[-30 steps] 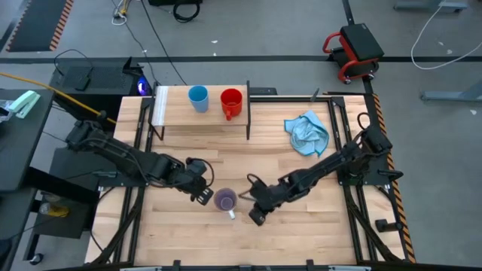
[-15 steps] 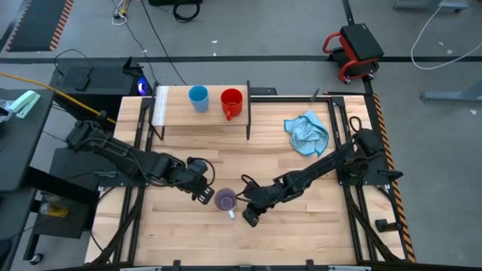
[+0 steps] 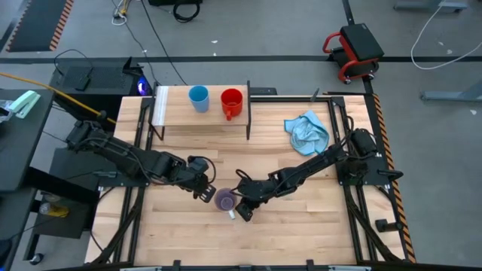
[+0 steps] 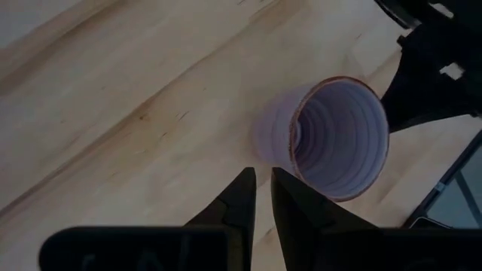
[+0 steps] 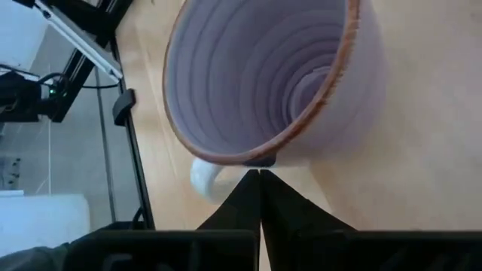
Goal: Stack small to large cups/mugs on shelf
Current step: Put the purple cup on the shelf
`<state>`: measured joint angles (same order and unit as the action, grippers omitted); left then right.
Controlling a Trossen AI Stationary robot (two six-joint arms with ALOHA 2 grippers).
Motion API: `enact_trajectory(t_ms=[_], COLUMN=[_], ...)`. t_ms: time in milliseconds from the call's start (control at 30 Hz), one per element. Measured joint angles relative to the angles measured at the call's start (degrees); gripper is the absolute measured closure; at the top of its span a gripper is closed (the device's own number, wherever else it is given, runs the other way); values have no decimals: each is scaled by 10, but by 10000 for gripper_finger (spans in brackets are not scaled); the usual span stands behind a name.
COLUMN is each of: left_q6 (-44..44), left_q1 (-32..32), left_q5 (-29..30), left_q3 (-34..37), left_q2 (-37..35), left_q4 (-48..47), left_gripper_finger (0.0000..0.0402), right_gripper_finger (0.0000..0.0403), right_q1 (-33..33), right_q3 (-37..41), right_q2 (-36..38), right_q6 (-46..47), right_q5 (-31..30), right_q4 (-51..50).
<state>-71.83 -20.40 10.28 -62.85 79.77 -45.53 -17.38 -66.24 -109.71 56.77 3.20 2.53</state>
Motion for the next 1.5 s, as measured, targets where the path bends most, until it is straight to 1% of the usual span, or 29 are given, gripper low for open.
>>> enact_trajectory(t_ms=[300, 533, 700, 867, 1033, 1267, 1367, 1500], left_q6=[-1, -3, -11, -12, -12, -13, -14, -15], left_q1=[0, 0, 0, 0, 0, 0, 0, 0], left_q5=[2, 1, 0, 0, 0, 0, 0, 0], left_q3=[0, 0, 0, 0, 0, 0, 0, 0], left_q2=[0, 0, 0, 0, 0, 0, 0, 0], left_q4=[3, 3, 5, 12, 12, 12, 12, 12], left_gripper_finger=[351, 351, 351, 351, 351, 351, 351, 351], right_gripper_finger=[394, 394, 393, 393, 395, 395, 395, 395], right_q1=[12, 20, 18, 0, -9, 3, 5, 5], right_q3=[0, 0, 0, 0, 0, 0, 0, -7], right_q2=[0, 0, 0, 0, 1, 1, 1, -20], right_q6=[-24, -30, -30, -24, -23, -14, -14, -14], right_q5=[2, 3, 14, 29, 23, 0, 2, 8], right_q4=[28, 23, 24, 23, 23, 22, 22, 22])
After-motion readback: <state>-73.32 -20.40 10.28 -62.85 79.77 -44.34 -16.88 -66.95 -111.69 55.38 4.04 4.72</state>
